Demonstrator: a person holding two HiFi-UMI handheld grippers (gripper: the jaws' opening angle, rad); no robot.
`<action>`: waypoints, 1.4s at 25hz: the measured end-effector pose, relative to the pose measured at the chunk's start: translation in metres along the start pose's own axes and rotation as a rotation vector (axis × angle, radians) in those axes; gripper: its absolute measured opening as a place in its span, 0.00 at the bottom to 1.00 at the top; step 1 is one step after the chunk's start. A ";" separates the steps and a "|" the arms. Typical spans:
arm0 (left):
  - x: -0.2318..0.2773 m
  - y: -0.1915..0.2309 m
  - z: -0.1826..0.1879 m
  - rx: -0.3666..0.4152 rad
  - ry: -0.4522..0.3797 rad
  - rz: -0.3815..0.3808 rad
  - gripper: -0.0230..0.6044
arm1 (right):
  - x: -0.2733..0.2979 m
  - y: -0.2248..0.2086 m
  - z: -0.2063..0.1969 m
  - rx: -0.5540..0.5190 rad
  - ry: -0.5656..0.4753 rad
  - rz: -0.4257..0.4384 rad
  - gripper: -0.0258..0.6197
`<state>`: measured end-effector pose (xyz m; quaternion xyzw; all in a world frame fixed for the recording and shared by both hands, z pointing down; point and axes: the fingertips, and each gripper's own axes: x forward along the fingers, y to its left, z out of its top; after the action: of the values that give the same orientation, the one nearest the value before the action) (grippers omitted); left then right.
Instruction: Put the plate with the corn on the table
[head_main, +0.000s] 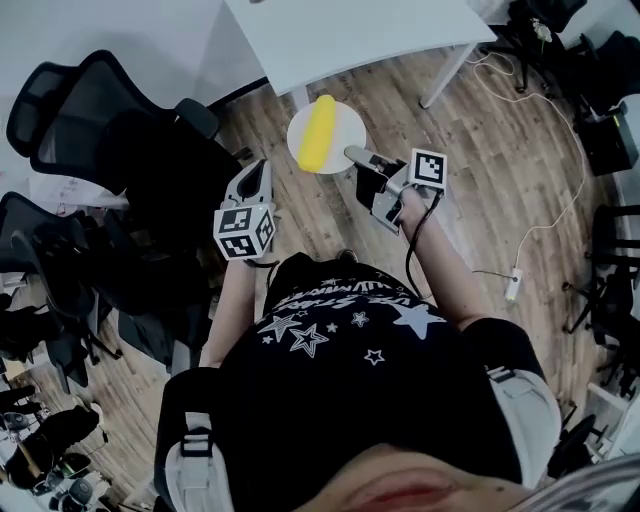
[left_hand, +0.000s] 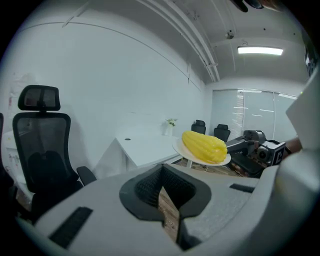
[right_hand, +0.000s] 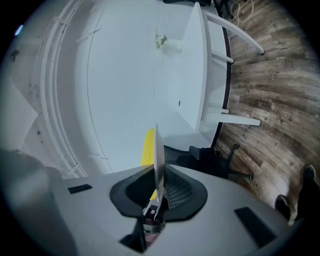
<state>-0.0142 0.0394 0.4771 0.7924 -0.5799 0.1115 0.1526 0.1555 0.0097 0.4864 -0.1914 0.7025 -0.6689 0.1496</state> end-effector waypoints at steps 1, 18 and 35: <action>0.000 0.000 -0.002 -0.001 0.003 0.006 0.05 | 0.000 -0.003 0.002 -0.002 0.008 -0.004 0.10; 0.094 0.058 0.023 -0.019 0.015 -0.003 0.05 | 0.061 -0.030 0.081 0.009 -0.022 -0.042 0.10; 0.219 0.196 0.080 -0.035 0.007 -0.038 0.05 | 0.224 -0.016 0.193 -0.024 -0.058 -0.039 0.10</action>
<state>-0.1345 -0.2395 0.5021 0.8002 -0.5659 0.1012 0.1707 0.0492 -0.2663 0.5009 -0.2263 0.7019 -0.6575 0.1545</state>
